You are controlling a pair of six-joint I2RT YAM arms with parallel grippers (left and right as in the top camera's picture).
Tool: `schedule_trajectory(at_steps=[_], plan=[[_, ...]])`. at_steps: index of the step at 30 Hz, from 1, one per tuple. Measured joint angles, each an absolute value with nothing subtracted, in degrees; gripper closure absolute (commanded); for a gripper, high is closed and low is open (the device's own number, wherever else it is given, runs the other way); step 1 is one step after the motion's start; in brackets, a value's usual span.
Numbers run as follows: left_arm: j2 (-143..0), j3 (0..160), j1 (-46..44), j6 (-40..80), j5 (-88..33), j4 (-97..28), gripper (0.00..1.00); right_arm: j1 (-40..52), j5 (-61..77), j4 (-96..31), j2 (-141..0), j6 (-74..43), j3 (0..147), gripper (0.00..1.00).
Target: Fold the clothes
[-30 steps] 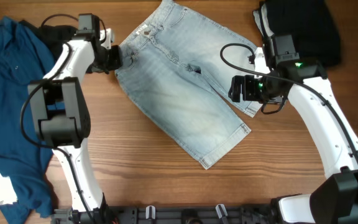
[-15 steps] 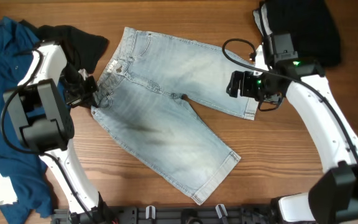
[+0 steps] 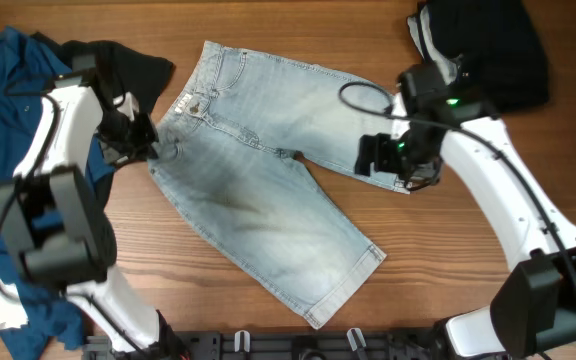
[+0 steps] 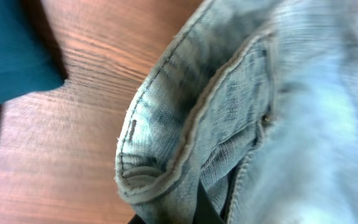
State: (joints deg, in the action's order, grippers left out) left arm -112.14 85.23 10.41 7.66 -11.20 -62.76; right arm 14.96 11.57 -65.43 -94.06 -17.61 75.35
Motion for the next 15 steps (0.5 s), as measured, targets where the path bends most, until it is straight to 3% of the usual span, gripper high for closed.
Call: schedule_trajectory(at_steps=[1,3,4,5,11,15], plan=[[-109.4,85.2,10.0,7.7,-11.5,-62.9,0.90,16.9,11.6,-65.5,-94.1,-18.0,75.4,0.06],[-105.5,85.3,9.0,7.7,-11.9,-64.0,0.44,19.3,11.6,-65.6,-94.1,-18.5,75.4,0.06],[-104.4,85.3,8.7,7.5,-11.9,-64.7,0.12,20.0,11.6,-65.8,-94.1,-18.7,75.4,0.06],[-103.7,85.3,8.6,7.6,-11.9,-65.6,0.00,20.3,11.6,-66.5,-94.0,-18.9,75.4,0.06],[-103.4,85.2,8.6,7.8,-11.4,-66.1,0.00,22.8,11.5,-68.5,-93.6,-19.3,75.2,0.04],[-99.0,85.0,8.6,7.8,-11.5,-62.1,0.00,28.6,10.2,-53.8,-93.4,-18.4,70.9,0.04]])
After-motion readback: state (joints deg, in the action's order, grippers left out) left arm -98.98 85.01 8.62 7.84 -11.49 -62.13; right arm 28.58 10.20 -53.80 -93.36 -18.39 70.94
